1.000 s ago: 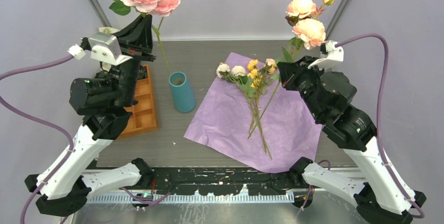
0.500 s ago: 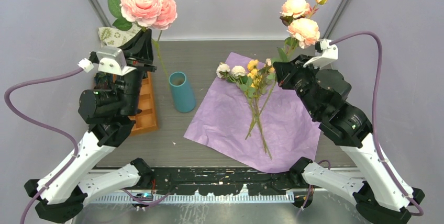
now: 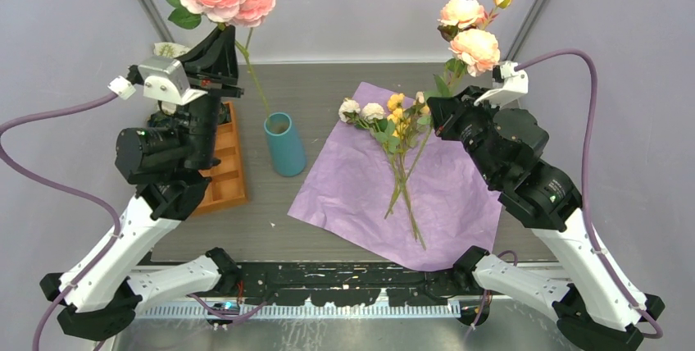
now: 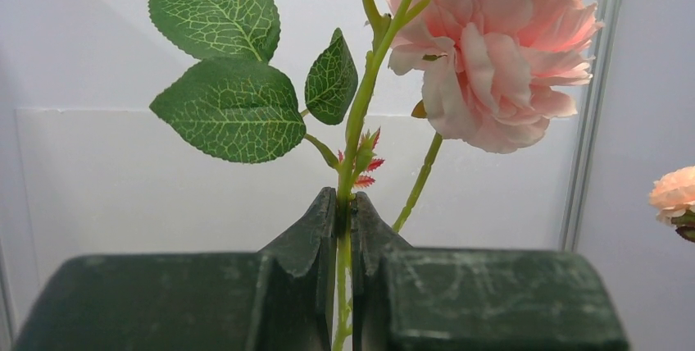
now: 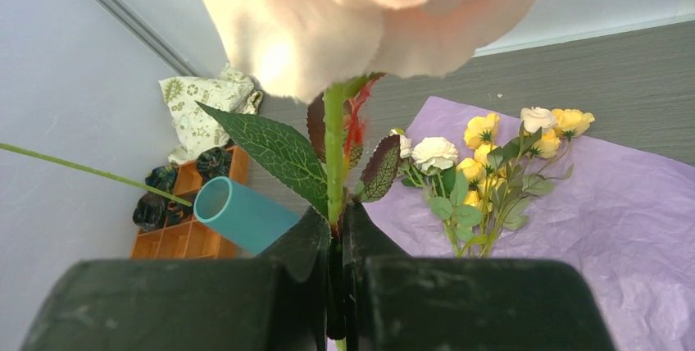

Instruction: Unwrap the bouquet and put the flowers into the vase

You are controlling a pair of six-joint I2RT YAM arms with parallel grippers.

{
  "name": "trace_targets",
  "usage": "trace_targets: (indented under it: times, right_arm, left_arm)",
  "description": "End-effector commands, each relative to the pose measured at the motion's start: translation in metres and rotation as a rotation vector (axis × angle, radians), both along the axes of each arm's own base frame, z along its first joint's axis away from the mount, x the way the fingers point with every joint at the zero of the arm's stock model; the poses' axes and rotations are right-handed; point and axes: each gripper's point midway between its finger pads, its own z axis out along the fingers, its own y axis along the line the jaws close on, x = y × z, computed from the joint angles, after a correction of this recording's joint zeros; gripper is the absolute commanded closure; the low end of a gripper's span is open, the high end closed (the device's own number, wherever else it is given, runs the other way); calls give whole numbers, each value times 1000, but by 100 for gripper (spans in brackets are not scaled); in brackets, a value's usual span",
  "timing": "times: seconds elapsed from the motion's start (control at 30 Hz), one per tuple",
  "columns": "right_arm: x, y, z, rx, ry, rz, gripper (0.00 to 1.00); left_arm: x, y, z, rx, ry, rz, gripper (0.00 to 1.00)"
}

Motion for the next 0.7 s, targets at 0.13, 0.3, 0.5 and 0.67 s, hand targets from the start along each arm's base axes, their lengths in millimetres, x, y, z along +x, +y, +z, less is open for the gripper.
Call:
trace_targets:
  times: [0.13, 0.3, 0.5, 0.67]
  right_arm:
    - [-1, -4, 20, 51, -64, -11, 99]
    - [-1, -4, 20, 50, -66, -14, 99]
    - [0, -4, 20, 41, -69, -14, 99]
    - [0, -4, 18, 36, -66, -14, 99]
  left_arm:
    - [14, 2, -35, -73, 55, 17, 94]
    - [28, -3, -65, -98, 124, -6, 92]
    - [48, -10, -96, -106, 233, -16, 71]
    - [62, -8, -118, -107, 316, 6, 63]
